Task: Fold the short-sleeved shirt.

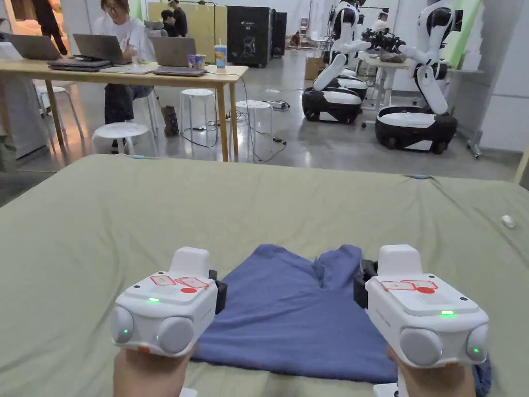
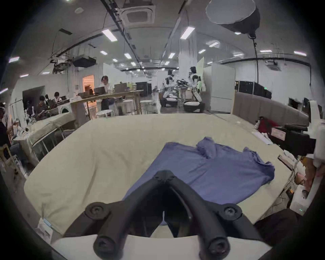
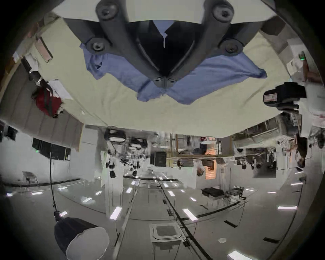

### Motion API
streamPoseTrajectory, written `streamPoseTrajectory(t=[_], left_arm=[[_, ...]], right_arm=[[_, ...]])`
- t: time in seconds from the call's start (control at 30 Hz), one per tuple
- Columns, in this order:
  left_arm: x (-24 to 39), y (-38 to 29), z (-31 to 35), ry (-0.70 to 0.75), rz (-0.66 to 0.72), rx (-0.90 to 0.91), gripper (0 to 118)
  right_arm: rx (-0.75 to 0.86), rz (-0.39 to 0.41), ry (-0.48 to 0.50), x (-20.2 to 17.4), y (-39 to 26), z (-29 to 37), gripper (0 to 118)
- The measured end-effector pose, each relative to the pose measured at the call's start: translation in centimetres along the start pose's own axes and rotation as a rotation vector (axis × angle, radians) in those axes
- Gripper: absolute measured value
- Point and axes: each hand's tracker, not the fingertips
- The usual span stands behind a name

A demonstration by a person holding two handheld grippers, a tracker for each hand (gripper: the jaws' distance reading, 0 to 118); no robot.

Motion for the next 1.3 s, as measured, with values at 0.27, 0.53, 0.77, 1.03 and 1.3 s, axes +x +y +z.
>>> streamPoseTrajectory(t=[0.27,0.53,0.77,1.03,1.3], left_arm=[[-11.0,-1.5,-5.2,0.097,0.111,-0.369,0],[-13.5,-4.6,-8.4,0.160,0.111,-0.433,110],[-13.2,-7.5,-11.0,0.023,0.176,-0.570,23],[-11.4,-5.2,-7.9,0.067,0.073,-0.419,1],[-9.8,-3.7,-5.0,0.023,0.049,-0.316,1]], right_arm=[[-0.069,0.021,0.065,-2.5,-0.6,-2.0,0],[-0.114,0.054,0.101,-4.3,-1.9,-4.9,0],[-0.147,0.054,0.093,-3.7,-2.6,-6.0,0],[-0.177,0.044,0.055,-0.9,-3.0,-6.9,0],[-0.313,0.026,-0.092,8.6,-3.6,-12.7,0]])
